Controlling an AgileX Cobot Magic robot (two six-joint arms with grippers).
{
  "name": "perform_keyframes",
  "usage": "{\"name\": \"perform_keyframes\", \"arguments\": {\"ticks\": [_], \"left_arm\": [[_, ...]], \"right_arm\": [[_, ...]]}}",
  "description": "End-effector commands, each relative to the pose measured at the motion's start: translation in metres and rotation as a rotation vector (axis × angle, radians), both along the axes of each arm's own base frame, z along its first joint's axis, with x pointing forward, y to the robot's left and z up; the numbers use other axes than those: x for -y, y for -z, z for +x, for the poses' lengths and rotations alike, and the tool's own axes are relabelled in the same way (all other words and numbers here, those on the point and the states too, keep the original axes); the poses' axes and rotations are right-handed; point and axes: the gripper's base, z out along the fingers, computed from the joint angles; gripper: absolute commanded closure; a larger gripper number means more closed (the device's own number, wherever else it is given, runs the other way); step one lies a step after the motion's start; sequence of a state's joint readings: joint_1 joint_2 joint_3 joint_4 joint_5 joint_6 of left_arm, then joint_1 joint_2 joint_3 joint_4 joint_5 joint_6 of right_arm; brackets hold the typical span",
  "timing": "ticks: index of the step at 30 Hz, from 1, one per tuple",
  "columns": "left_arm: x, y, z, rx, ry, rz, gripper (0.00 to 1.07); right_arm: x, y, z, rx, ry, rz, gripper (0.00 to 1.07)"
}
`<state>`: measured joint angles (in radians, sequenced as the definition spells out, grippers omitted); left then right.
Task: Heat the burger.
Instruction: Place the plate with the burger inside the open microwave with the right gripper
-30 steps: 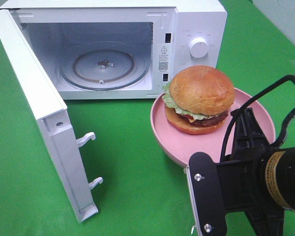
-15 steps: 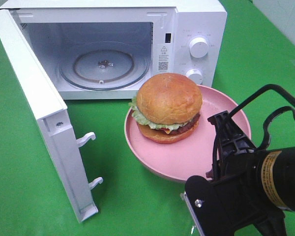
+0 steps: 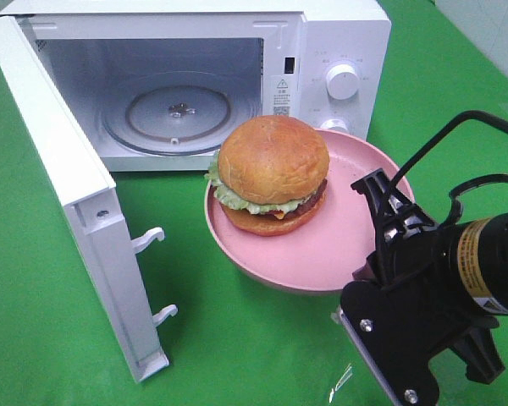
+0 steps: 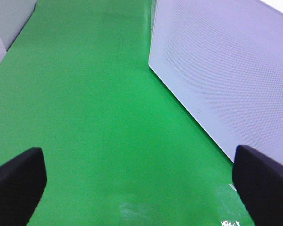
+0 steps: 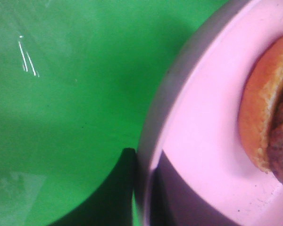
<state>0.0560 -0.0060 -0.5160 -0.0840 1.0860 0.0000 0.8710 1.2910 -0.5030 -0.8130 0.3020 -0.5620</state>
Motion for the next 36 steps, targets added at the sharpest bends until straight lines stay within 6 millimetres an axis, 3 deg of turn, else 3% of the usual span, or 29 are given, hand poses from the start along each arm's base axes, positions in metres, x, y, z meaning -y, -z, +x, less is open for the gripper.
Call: {"name": "perform_keyframes", "arguments": {"ticks": [1,21,36], "left_arm": [[0.001,-0.001,-0.002,0.032,-0.001,-0.004,0.06],[0.001,-0.001,-0.002,0.032,-0.001,-0.004,0.06],[0.001,-0.001,-0.002,0.032,-0.001,-0.004,0.06]], "right_arm": [[0.003,-0.005,0.008,0.032,-0.055,0.020,1.07],[0.024,-0.010,0.033,0.098,-0.087,0.057,1.07],[0.021,-0.012,0.040,0.080,-0.065,0.075,1.07]]}}
